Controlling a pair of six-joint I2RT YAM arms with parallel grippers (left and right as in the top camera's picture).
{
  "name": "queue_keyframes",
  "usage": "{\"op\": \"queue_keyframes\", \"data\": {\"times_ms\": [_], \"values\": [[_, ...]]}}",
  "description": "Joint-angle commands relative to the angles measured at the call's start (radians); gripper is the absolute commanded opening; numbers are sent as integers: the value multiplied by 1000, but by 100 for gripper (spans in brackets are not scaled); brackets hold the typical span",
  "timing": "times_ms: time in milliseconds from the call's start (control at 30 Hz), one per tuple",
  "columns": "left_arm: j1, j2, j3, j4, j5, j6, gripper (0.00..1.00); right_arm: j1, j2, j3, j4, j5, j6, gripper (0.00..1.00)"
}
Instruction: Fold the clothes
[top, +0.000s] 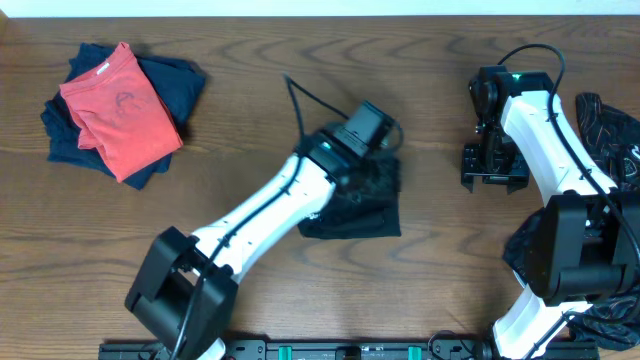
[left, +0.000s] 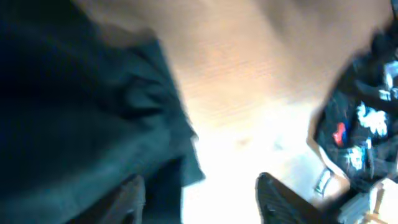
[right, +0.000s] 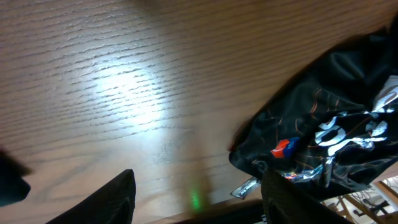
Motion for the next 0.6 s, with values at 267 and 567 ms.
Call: {"op": "queue_keyframes", "data": {"times_ms": [267,567], "values": [[175,-196,19,-163,-103,142,70,37,-26,0,153,-445,-236,63],[545,-274,5,-279,-103,134,72,247,-24,0,431,-718,-324,73]]}}
